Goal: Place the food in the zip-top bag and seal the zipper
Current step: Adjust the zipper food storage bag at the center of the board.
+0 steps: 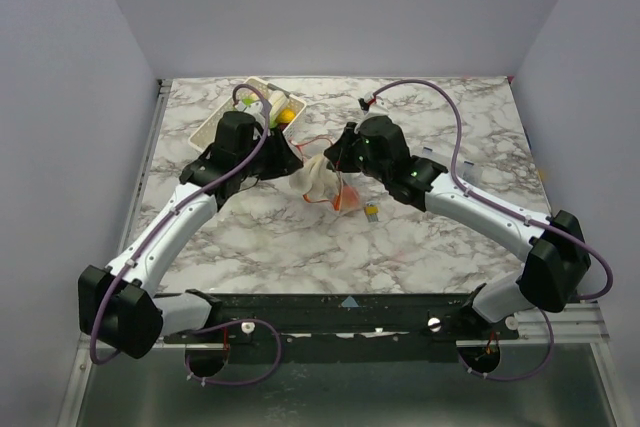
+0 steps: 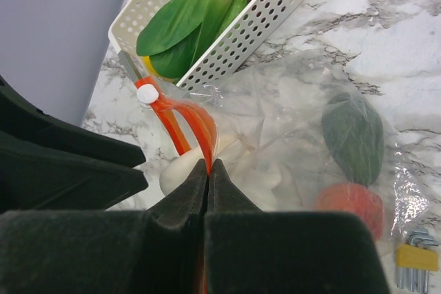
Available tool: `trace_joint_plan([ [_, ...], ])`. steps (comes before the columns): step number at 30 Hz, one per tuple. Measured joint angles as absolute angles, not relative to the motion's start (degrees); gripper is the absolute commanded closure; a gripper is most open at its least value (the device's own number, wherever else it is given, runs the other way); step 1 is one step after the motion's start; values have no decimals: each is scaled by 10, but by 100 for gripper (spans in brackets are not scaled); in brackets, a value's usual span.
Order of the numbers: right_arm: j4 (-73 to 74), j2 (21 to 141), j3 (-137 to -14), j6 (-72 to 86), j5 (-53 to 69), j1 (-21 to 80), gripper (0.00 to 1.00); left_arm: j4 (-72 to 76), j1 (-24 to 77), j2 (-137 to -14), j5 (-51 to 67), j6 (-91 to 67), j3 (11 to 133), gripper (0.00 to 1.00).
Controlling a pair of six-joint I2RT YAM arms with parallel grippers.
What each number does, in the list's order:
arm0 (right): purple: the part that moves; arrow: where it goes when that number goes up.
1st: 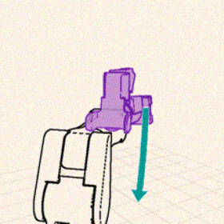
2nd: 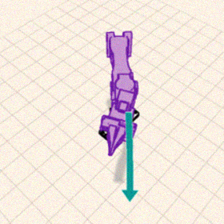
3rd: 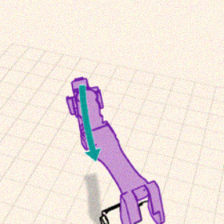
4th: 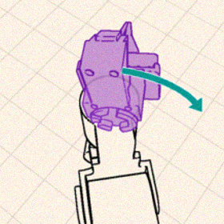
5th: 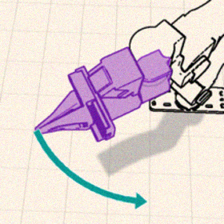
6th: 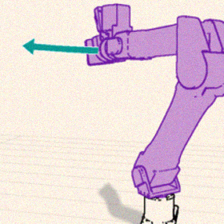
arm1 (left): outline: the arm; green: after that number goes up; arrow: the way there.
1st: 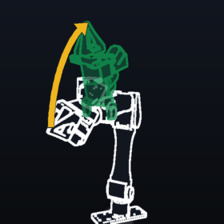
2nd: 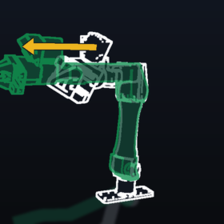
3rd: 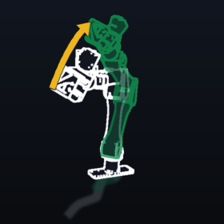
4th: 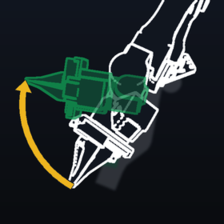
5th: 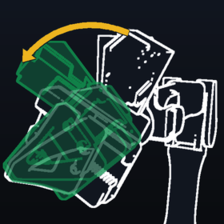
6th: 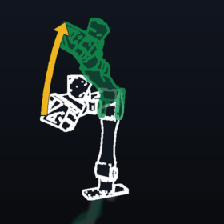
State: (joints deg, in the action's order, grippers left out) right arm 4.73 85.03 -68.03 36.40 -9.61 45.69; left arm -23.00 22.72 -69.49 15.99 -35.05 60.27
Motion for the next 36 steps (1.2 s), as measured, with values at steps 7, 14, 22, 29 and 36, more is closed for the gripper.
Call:
trace_joint_plan([
  [7, 48, 851, -681, 364, -89, 457, 99, -227, 266, -755, 60, -355, 650, 46],
  [14, 48, 851, -681, 365, -80, 457, 99, -274, 270, -862, -30, -338, 753, 61],
  [22, 53, 851, -684, 364, -74, 457, 99, -279, 275, -882, -31, -307, 745, 59],
  [29, 57, 851, -684, 364, -68, 457, 99, -266, 275, -883, -13, -288, 739, 49],
  [36, 57, 851, -690, 364, -63, 456, 99, -236, 275, -895, 28, -288, 732, 31],
])
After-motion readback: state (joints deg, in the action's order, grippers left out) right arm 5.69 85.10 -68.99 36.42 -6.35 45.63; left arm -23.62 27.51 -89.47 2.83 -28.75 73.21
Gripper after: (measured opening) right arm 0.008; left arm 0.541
